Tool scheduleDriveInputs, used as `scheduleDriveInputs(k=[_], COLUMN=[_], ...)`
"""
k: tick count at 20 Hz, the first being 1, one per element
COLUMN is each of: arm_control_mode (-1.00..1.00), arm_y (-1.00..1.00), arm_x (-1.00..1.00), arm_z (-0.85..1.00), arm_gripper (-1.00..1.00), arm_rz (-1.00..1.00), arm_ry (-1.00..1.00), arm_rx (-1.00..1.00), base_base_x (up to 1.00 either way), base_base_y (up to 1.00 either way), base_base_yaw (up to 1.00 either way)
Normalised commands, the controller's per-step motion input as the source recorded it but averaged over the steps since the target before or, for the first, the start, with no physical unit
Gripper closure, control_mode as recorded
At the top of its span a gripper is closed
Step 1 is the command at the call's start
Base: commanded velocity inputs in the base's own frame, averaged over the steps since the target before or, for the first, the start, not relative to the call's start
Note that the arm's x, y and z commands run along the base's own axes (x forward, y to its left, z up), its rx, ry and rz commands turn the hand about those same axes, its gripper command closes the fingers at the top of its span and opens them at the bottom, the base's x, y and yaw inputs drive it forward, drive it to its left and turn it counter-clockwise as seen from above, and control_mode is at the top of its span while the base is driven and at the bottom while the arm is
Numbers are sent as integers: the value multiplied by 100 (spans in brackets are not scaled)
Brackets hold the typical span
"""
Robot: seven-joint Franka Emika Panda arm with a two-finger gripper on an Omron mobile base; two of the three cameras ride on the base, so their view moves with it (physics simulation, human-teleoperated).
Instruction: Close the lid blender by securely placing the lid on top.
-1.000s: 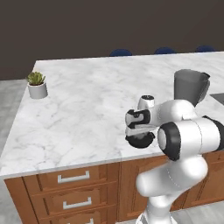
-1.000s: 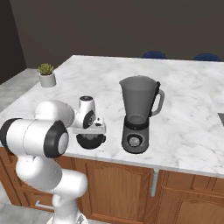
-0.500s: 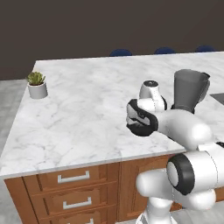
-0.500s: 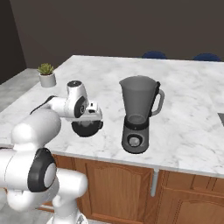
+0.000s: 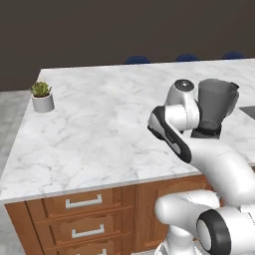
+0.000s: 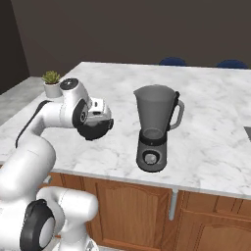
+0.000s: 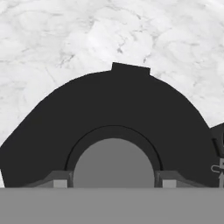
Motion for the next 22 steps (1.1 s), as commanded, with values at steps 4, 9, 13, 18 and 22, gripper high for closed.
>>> scheduleDriveInputs(k=[4,9,13,18,22], arm_control_mode=[-100,-100,-100,-100,-100], arm_y=[-22,-32,-23,-36,-57], arm_x=[-17,-30,-17,0,0], arm_z=[100,100,100,100,91], arm_gripper=[100,100,100,100,100], arm_rz=[0,-3,-6,-9,-6], arm_ry=[-19,-21,-17,-6,-1], arm_rx=[0,-1,-2,-2,0], base_base_x=[0,0,0,0,0], base_base_y=[0,0,0,0,0], base_base_yaw=[0,0,0,0,0])
